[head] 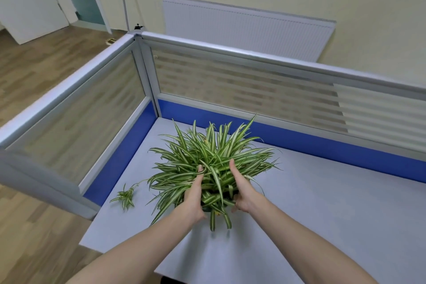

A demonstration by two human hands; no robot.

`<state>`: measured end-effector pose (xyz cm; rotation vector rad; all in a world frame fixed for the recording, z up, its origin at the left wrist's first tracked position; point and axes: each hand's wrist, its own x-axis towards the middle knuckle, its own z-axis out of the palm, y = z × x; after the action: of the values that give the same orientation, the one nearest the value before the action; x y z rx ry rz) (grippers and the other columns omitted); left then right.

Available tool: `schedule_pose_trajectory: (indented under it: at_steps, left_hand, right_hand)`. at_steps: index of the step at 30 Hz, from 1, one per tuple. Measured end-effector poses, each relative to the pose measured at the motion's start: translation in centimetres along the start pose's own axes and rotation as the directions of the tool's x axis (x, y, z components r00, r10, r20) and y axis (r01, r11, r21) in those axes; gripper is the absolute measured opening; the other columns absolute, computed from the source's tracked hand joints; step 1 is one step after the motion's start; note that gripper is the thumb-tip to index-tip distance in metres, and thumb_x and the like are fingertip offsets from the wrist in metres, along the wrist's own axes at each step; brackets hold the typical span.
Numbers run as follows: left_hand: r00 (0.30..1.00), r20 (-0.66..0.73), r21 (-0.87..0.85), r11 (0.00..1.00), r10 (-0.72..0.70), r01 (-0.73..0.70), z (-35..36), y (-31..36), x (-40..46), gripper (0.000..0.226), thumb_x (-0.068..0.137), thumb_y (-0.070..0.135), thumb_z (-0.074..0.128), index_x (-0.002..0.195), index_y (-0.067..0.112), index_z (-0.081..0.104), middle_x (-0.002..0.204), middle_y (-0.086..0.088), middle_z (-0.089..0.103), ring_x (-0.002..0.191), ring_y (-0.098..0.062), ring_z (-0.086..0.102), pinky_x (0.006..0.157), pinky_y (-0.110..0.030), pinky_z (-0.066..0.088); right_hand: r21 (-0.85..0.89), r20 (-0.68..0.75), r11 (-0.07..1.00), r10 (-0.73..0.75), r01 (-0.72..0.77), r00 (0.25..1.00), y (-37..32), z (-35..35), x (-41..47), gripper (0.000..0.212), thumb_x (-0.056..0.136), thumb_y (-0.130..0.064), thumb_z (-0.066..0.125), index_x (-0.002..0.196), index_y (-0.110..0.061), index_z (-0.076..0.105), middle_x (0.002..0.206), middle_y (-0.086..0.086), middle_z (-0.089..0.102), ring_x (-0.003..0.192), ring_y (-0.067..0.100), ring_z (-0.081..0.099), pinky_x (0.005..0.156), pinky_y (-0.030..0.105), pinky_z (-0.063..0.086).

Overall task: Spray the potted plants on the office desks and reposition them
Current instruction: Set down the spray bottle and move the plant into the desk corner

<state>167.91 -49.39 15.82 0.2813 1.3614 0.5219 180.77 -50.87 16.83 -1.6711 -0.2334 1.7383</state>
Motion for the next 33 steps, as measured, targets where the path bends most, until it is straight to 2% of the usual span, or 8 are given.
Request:
schedule_pose_trajectory:
  at_steps: [2,4,10,17,21,23,28,33]
  left_hand:
    - [1.0,0.006,0.014,1.0,-0.004,0.004,-0.7,1.7,1.0,0.074,0.082,0.073,0.057,0.123,0.012,0.065,0.089,-0.013,0.07,0.07,-0.033,0.068,0.049,-0.037,0.043]
    - [1.0,0.008,0.022,1.0,-0.015,0.015,-1.3,3.1,1.9,0.072,0.082,0.072,0.057,0.122,0.012,0.065,0.09,-0.013,0.071,0.071,-0.034,0.068,0.048,-0.038,0.045]
    - [1.0,-0.013,-0.011,1.0,-0.023,0.022,-3.4,7.5,5.8,0.083,0.065,0.076,0.073,0.121,0.014,0.067,0.108,-0.018,0.075,0.089,-0.041,0.073,0.045,-0.052,0.055]
    - [1.0,0.012,-0.074,0.997,-0.019,0.02,-5.5,11.8,9.5,0.07,0.072,0.06,0.078,0.125,0.015,0.063,0.115,-0.019,0.072,0.093,-0.041,0.072,0.053,-0.053,0.058]
    - [1.0,0.002,-0.078,0.997,-0.015,0.015,-6.4,13.9,11.3,0.072,0.073,0.059,0.077,0.128,0.015,0.061,0.115,-0.02,0.071,0.093,-0.042,0.072,0.053,-0.056,0.057]
    - [1.0,-0.005,-0.096,0.995,-0.001,0.0,-6.9,15.1,12.5,0.069,0.076,0.055,0.077,0.128,0.013,0.061,0.114,-0.021,0.071,0.092,-0.043,0.072,0.053,-0.056,0.057]
    - [0.998,-0.056,-0.105,0.994,0.014,-0.019,-8.5,17.6,15.7,0.104,0.043,0.06,0.084,0.133,0.015,0.057,0.116,-0.021,0.071,0.09,-0.046,0.073,0.07,-0.07,0.056]
    - [0.996,-0.08,-0.072,0.997,0.035,-0.041,-10.5,20.1,19.5,0.112,0.032,0.063,0.089,0.13,0.017,0.059,0.112,-0.02,0.073,0.088,-0.046,0.074,0.073,-0.072,0.055]
  right_hand:
    - [0.038,0.007,0.999,0.013,-0.013,1.0,-0.9,1.2,1.1,0.055,0.093,-0.069,0.049,0.095,-0.016,0.065,0.099,0.014,0.068,0.084,0.029,0.063,0.1,0.055,0.037]
    - [0.055,0.002,0.998,0.005,-0.005,1.0,-1.9,2.5,1.5,0.052,0.094,-0.067,0.048,0.091,-0.017,0.064,0.089,0.011,0.066,0.075,0.025,0.059,0.095,0.052,0.037]
    - [0.121,0.027,0.993,0.003,-0.006,1.0,-4.3,6.4,4.1,0.056,0.097,-0.066,0.043,0.093,-0.014,0.066,0.101,0.015,0.068,0.108,0.032,0.065,0.102,0.055,0.035]
    - [0.147,0.018,0.989,-0.017,0.014,1.0,-6.5,10.2,7.1,0.059,0.096,-0.066,0.045,0.094,-0.013,0.068,0.089,0.01,0.07,0.078,0.026,0.063,0.087,0.048,0.037]
    - [0.199,0.037,0.979,-0.052,0.044,0.998,-7.2,12.3,10.0,0.07,0.088,-0.074,0.051,0.105,-0.01,0.075,0.105,0.018,0.078,0.096,0.033,0.072,0.104,0.054,0.05]
    - [0.212,0.005,0.976,-0.058,0.055,0.998,-7.6,13.4,11.2,0.073,0.086,-0.075,0.053,0.109,-0.01,0.076,0.099,0.016,0.081,0.101,0.033,0.073,0.102,0.056,0.052]
    - [0.27,0.026,0.962,-0.049,0.04,0.998,-7.5,16.0,13.0,0.069,0.093,-0.073,0.044,0.102,-0.012,0.075,0.082,0.01,0.081,0.09,0.028,0.073,0.077,0.041,0.057]
    - [0.339,-0.02,0.938,-0.068,0.071,0.997,-7.9,19.4,14.0,0.078,0.088,-0.078,0.045,0.116,-0.01,0.074,0.099,0.013,0.08,0.094,0.029,0.074,0.074,0.042,0.059]
